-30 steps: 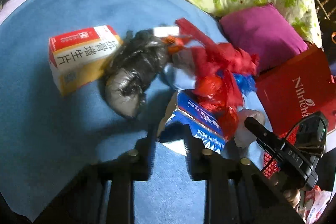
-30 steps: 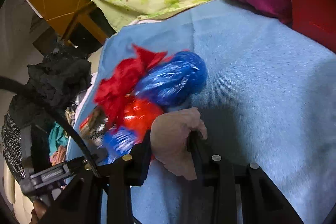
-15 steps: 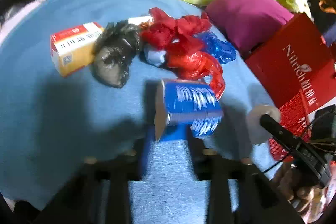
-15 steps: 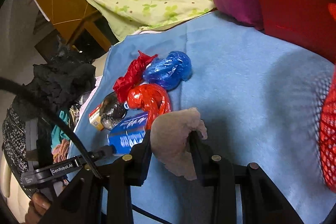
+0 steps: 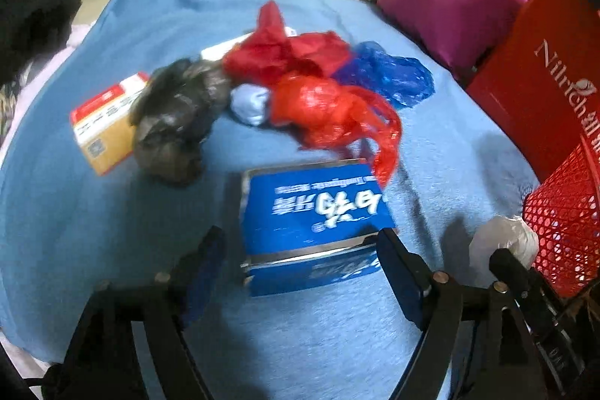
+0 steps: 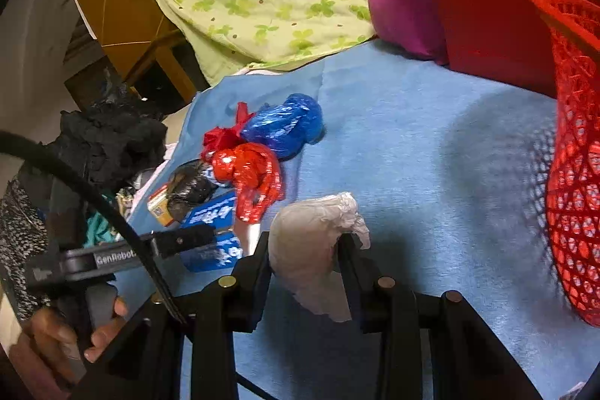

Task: Collect trash
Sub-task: 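Carry the tissue and toothpaste box to the red basket and release both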

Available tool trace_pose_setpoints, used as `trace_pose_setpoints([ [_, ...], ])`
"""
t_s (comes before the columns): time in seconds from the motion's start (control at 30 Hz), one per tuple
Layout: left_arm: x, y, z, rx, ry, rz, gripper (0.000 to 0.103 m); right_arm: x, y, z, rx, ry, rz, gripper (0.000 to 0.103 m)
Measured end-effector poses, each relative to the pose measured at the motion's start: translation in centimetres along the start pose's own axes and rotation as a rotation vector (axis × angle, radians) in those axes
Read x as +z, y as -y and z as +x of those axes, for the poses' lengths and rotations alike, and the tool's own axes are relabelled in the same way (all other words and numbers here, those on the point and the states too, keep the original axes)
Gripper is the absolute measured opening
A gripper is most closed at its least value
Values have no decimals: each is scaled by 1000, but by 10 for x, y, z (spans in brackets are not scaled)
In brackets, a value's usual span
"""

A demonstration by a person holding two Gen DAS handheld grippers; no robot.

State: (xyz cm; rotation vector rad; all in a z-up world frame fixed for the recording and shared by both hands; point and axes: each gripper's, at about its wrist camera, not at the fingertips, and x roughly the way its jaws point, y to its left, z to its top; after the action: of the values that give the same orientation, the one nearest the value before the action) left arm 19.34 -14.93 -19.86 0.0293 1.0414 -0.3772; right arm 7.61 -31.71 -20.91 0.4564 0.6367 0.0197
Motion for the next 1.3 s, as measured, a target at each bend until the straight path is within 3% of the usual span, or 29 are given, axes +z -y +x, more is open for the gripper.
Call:
trace_pose_setpoints([
  [0.3, 16, 31, 12, 74, -6, -1, 87, -2, 14, -3, -48, 23, 9, 37],
  [0.43, 17, 31, 3, 52, 12, -21, 87, -2, 18, -5, -48, 27, 19, 37],
  [0.6, 10, 41, 0, 88, 12, 32, 91, -3, 23, -5, -62, 27, 40, 37],
  [0.87, 5, 51, 25, 144, -22, 81, 93, -4, 21, -5, -70, 29, 47, 37],
  [1.0, 5, 48, 32, 118, -30, 69, 93, -3, 22, -4, -70, 32, 47, 37],
  [1.3, 2, 39, 11, 63, 55, 74, 90, -4, 9, -10, -79, 79, -24, 37],
])
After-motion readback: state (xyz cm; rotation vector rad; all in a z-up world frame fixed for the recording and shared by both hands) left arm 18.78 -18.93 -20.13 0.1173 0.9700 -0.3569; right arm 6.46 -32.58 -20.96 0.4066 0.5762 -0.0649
